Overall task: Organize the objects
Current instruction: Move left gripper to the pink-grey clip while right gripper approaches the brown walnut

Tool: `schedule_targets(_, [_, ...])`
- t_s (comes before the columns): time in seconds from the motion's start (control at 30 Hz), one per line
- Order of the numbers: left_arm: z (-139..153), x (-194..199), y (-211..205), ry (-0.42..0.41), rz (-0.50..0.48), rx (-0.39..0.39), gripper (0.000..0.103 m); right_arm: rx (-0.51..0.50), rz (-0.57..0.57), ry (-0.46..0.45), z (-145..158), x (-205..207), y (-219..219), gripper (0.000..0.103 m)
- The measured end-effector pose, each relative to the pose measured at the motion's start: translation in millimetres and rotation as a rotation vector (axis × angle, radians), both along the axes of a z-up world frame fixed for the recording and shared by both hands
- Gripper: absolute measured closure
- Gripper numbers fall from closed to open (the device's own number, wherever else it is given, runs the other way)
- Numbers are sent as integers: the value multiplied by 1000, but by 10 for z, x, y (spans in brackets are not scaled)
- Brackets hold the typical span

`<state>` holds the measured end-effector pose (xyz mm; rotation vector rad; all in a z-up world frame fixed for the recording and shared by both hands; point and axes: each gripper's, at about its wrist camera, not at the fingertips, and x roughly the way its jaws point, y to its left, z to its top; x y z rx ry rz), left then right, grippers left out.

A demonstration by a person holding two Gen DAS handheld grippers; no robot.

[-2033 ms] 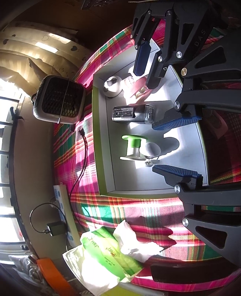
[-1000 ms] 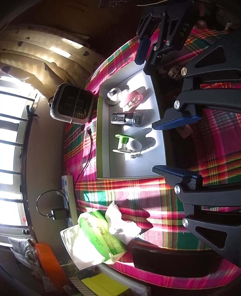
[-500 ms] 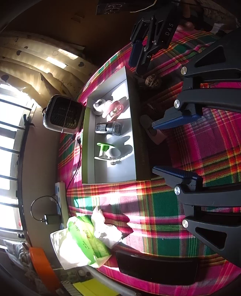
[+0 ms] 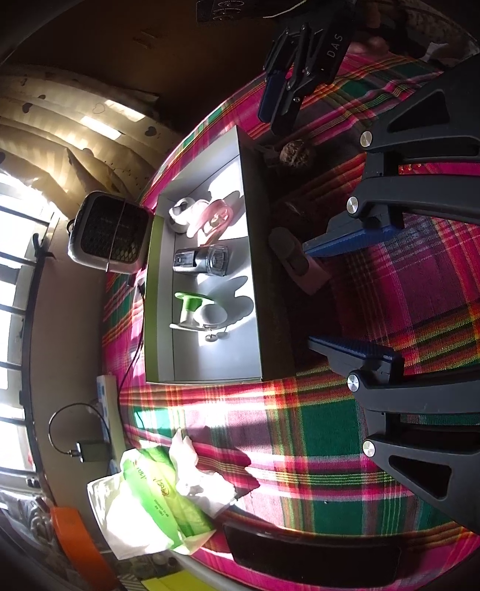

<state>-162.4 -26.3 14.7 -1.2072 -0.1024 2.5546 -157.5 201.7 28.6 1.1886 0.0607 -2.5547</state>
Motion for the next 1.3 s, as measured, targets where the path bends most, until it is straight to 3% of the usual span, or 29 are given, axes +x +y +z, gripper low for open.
schedule_targets(0.57, [-62,-86,87,-14,-47,-5,61,-66,-40,-35,-31,-65,-30,60])
schedule_targets(0.97, [-50,-134,166,-1,-100,-42,61,-100,55,-27,-12,39,-241,60])
schedule_targets(1.3, [-49,-186,233,2,-147,-69,61,-60,91,-44,-94,60,-405,60])
